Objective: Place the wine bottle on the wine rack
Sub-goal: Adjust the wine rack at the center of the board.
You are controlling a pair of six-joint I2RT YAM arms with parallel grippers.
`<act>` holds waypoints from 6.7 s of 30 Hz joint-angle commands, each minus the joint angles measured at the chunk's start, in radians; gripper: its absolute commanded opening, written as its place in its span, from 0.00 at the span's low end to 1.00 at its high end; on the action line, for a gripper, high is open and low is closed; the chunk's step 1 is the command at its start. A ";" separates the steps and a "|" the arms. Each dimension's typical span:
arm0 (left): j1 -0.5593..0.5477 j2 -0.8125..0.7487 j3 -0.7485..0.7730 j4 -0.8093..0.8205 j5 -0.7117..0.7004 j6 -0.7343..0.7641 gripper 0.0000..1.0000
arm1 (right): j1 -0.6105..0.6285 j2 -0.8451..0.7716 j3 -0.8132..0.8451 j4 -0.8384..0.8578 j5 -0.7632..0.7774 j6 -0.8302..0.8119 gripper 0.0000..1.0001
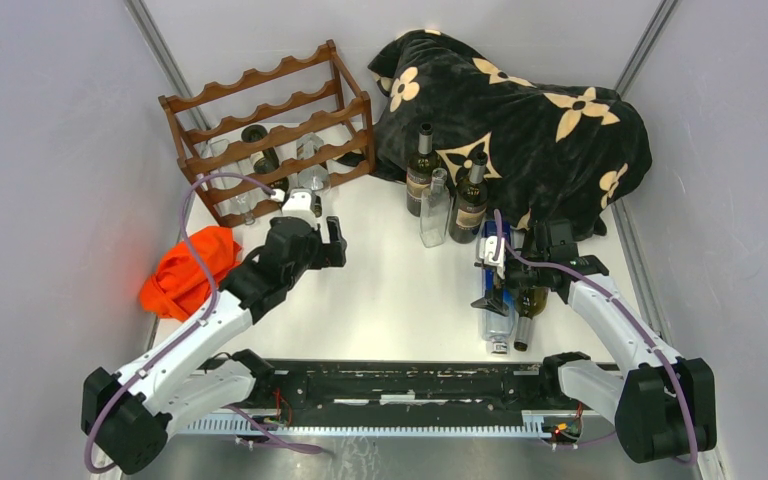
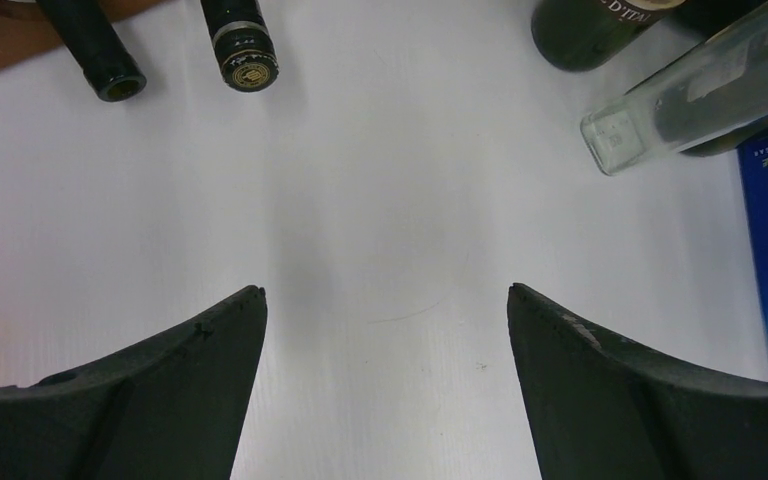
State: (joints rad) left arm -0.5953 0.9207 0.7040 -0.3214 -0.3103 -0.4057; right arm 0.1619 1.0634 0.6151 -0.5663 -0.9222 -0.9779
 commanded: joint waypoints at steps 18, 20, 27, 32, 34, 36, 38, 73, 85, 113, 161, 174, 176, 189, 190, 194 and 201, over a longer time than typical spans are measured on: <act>-0.035 0.446 0.315 -0.063 -0.457 -0.136 0.86 | 0.027 0.023 0.028 0.025 0.029 -0.008 0.98; -0.035 0.512 0.350 -0.065 -0.533 -0.102 0.77 | 0.029 0.026 0.028 0.025 0.034 -0.008 0.98; -0.025 0.699 0.427 0.005 -0.628 0.058 0.74 | 0.029 0.026 0.028 0.025 0.039 -0.010 0.98; 0.002 0.816 0.494 0.016 -0.627 0.147 0.73 | 0.031 0.026 0.028 0.025 0.040 -0.012 0.98; 0.018 0.853 0.528 0.015 -0.616 0.175 0.71 | 0.032 0.029 0.028 0.024 0.042 -0.012 0.98; 0.033 0.886 0.551 0.009 -0.610 0.187 0.70 | 0.032 0.027 0.028 0.023 0.044 -0.012 0.98; 0.048 0.915 0.570 0.012 -0.609 0.203 0.70 | 0.031 0.027 0.028 0.023 0.046 -0.012 0.98; 0.075 1.124 0.668 0.016 -0.651 0.259 0.02 | 0.057 0.046 0.032 0.019 0.077 -0.024 0.98; 0.096 1.176 0.701 0.050 -0.655 0.275 0.02 | 0.057 0.043 0.033 0.018 0.080 -0.025 0.98; 0.123 1.329 0.835 -0.008 -0.682 0.286 0.02 | 0.058 0.040 0.034 0.011 0.085 -0.034 0.98; 0.127 1.270 0.643 0.514 -0.958 0.580 0.02 | 0.060 0.042 0.036 0.005 0.080 -0.038 0.98; 0.154 1.310 0.730 0.288 -0.863 0.435 0.57 | 0.059 0.043 0.037 0.003 0.080 -0.040 0.98; 0.158 1.312 0.738 0.286 -0.859 0.438 0.58 | 0.060 0.041 0.037 0.002 0.080 -0.041 0.98; 0.151 1.273 0.759 0.294 -0.822 0.473 0.61 | 0.060 0.048 0.036 0.002 0.080 -0.041 0.98; 0.148 1.272 0.760 0.293 -0.817 0.474 0.61 | 0.060 0.047 0.035 0.001 0.080 -0.040 0.98; 0.146 1.269 0.779 0.287 -0.787 0.483 0.61 | 0.060 0.049 0.035 0.003 0.080 -0.042 0.98; 0.130 1.252 0.785 0.292 -0.778 0.495 0.61 | 0.061 0.051 0.035 0.002 0.083 -0.042 0.98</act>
State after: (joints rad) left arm -0.4519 2.2299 1.4502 -0.0795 -1.1110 0.0990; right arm 0.2161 1.1126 0.6151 -0.5632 -0.8288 -1.0012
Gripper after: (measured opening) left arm 0.608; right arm 0.982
